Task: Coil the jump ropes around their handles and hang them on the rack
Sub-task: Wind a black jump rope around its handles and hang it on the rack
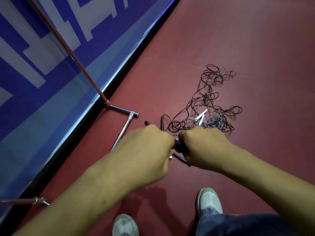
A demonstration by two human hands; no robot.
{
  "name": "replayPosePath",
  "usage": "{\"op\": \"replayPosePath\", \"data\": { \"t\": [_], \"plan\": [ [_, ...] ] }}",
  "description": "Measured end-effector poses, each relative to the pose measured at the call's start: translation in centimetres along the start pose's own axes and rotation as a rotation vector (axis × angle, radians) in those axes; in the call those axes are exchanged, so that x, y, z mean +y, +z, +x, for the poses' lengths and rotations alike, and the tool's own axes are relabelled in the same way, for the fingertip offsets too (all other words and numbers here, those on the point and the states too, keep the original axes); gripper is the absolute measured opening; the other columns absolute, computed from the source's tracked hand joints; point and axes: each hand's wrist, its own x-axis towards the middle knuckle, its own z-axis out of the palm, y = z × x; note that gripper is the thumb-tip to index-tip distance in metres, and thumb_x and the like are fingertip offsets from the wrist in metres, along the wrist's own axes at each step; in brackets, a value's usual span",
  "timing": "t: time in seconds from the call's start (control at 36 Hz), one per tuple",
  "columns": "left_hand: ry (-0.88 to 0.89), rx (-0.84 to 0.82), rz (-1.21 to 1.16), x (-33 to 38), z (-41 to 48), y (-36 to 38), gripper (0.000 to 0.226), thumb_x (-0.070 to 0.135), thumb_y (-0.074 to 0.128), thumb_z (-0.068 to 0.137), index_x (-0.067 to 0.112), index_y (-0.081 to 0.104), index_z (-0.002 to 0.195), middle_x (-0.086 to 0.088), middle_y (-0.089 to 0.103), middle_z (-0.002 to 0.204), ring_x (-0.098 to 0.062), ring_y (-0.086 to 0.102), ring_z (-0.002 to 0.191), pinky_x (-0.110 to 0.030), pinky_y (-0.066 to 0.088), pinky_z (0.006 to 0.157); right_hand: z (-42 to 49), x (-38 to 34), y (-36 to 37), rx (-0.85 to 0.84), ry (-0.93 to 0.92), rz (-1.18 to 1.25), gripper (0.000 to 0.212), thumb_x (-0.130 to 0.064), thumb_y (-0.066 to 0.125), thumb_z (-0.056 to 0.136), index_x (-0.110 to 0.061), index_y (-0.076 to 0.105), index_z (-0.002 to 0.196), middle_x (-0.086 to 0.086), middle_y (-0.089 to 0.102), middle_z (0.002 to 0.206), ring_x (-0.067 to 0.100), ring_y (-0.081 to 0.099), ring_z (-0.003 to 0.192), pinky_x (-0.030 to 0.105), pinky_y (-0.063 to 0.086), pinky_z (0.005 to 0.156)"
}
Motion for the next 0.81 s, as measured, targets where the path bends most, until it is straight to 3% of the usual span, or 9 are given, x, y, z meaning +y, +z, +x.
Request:
{"op": "replayPosePath", "data": {
  "t": [0.14, 0.19, 0.28, 0.36, 0.44, 0.53, 0.61, 0.69, 0.81],
  "plan": [
    [0.168, 0.087, -0.217, -3.9, 0.3, -1.6, 0.020, 0.043, 0.070, 0.084, 0.025, 0.076, 0.079, 0.008, 0.068, 0.065, -0.014, 0.064, 0.063, -0.033, 0.053, 0.057, -1.8, -0.1, -0.9, -0.049, -0.246, 0.042, 0.009, -0.033, 0.055, 0.092, -0.031, 0.048, 0.088, -0.005, 0.044, 0.069, 0.022, 0.046, 0.066, 0.033, 0.045, 0.057],
    [0.134, 0.083, -0.438, -4.9, 0.6, -2.0, 0.021, 0.042, 0.086, 0.075, 0.025, 0.076, 0.069, 0.006, 0.064, 0.056, -0.012, 0.059, 0.051, -0.031, 0.048, 0.050, -2.6, -0.2, -1.7, -0.058, -0.315, 0.142, 0.012, -0.035, 0.054, 0.088, -0.033, 0.043, 0.082, -0.005, 0.053, 0.071, 0.018, 0.045, 0.065, 0.035, 0.046, 0.057],
    [0.029, 0.038, -0.789, -6.4, 1.2, -0.6, 0.027, 0.051, 0.085, 0.064, 0.025, 0.076, 0.066, -0.004, 0.065, 0.057, -0.018, 0.053, 0.050, -0.032, 0.042, 0.051, -2.9, -0.1, -2.9, 0.011, -0.323, 0.366, 0.015, -0.039, 0.052, 0.081, -0.032, 0.041, 0.073, -0.004, 0.055, 0.063, 0.016, 0.050, 0.058, 0.035, 0.044, 0.050],
    [-0.099, 0.039, -1.098, -7.3, 1.7, 3.3, 0.030, 0.044, 0.089, 0.066, 0.019, 0.076, 0.078, -0.011, 0.071, 0.071, -0.023, 0.065, 0.062, -0.033, 0.056, 0.062, -2.2, 0.3, -3.7, 0.123, -0.247, 0.576, 0.020, -0.033, 0.066, 0.085, -0.023, 0.054, 0.073, -0.003, 0.055, 0.058, 0.016, 0.052, 0.054, 0.035, 0.042, 0.048],
    [-0.139, -0.045, -1.171, -5.3, 1.9, 5.9, 0.040, 0.049, 0.062, 0.094, 0.014, 0.069, 0.076, -0.017, 0.056, 0.061, -0.029, 0.054, 0.064, -0.042, 0.046, 0.063, -1.3, 0.4, -3.9, 0.159, -0.131, 0.781, 0.021, -0.025, 0.071, 0.087, -0.012, 0.060, 0.075, -0.004, 0.054, 0.058, 0.009, 0.044, 0.049, 0.034, 0.039, 0.049],
    [-0.203, -0.187, -1.228, -2.6, 1.6, 7.1, 0.061, 0.057, 0.038, 0.101, 0.014, 0.069, 0.070, -0.006, 0.047, 0.050, -0.029, 0.048, 0.063, -0.038, 0.040, 0.069, 0.2, 1.8, -3.8, 0.196, 0.097, 0.865, 0.017, -0.016, 0.072, 0.089, -0.008, 0.061, 0.078, -0.003, 0.050, 0.058, 0.008, 0.039, 0.046, 0.028, 0.034, 0.045],
    [-0.243, -0.244, -1.157, -1.9, 1.2, 7.7, 0.059, 0.058, 0.038, 0.104, 0.016, 0.071, 0.079, 0.001, 0.046, 0.052, -0.021, 0.044, 0.060, -0.037, 0.039, 0.068, 1.5, 3.9, -3.2, 0.179, 0.273, 0.756, 0.005, -0.009, 0.066, 0.089, -0.013, 0.063, 0.088, 0.003, 0.062, 0.069, 0.014, 0.051, 0.046, 0.024, 0.040, 0.038],
    [-0.203, -0.246, -0.868, -0.5, 1.0, 7.2, 0.037, 0.038, 0.046, 0.106, 0.010, 0.068, 0.096, 0.004, 0.053, 0.062, -0.017, 0.047, 0.059, -0.032, 0.044, 0.065, 1.9, 4.3, -2.1, 0.152, 0.378, 0.548, 0.018, -0.009, 0.061, 0.085, -0.018, 0.057, 0.100, 0.005, 0.064, 0.085, 0.020, 0.062, 0.066, 0.031, 0.050, 0.050],
    [-0.102, -0.128, -0.382, 1.8, 0.4, 4.3, 0.029, 0.035, 0.045, 0.102, 0.015, 0.045, 0.080, -0.003, 0.052, 0.076, -0.033, 0.055, 0.074, -0.039, 0.043, 0.063, 1.9, 2.9, -0.3, 0.061, 0.351, 0.209, 0.020, -0.018, 0.062, 0.091, -0.014, 0.044, 0.098, 0.002, 0.051, 0.082, 0.030, 0.053, 0.071, 0.037, 0.039, 0.059]
  ]
}}
